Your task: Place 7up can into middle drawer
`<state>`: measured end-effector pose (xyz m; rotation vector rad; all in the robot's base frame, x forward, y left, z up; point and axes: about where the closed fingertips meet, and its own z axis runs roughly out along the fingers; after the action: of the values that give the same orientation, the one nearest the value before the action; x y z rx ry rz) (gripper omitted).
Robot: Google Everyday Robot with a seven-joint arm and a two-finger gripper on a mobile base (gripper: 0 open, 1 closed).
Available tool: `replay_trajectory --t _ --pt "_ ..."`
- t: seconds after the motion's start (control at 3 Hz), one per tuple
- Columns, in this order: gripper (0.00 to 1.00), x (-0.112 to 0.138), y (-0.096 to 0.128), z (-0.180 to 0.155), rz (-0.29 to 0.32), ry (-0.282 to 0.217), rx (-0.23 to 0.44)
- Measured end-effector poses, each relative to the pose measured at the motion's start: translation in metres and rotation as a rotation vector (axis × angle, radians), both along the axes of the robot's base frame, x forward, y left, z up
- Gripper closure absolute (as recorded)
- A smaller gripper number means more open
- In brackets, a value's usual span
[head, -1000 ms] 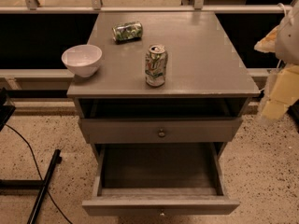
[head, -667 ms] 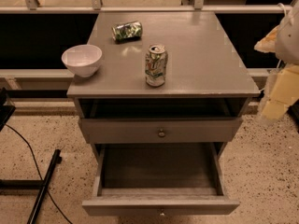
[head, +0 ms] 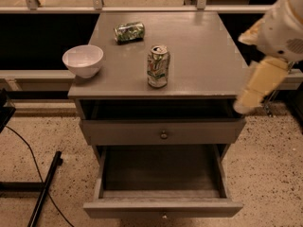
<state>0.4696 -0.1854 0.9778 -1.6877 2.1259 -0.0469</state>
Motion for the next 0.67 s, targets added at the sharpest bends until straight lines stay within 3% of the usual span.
replay_trajectory --t 0.33,0.67 --pt "0.00 0.067 0.046 -0.002 0.028 -0.094 0.165" --pt "0.00 0.119 0.080 -0.013 0.054 -0.141 0.324"
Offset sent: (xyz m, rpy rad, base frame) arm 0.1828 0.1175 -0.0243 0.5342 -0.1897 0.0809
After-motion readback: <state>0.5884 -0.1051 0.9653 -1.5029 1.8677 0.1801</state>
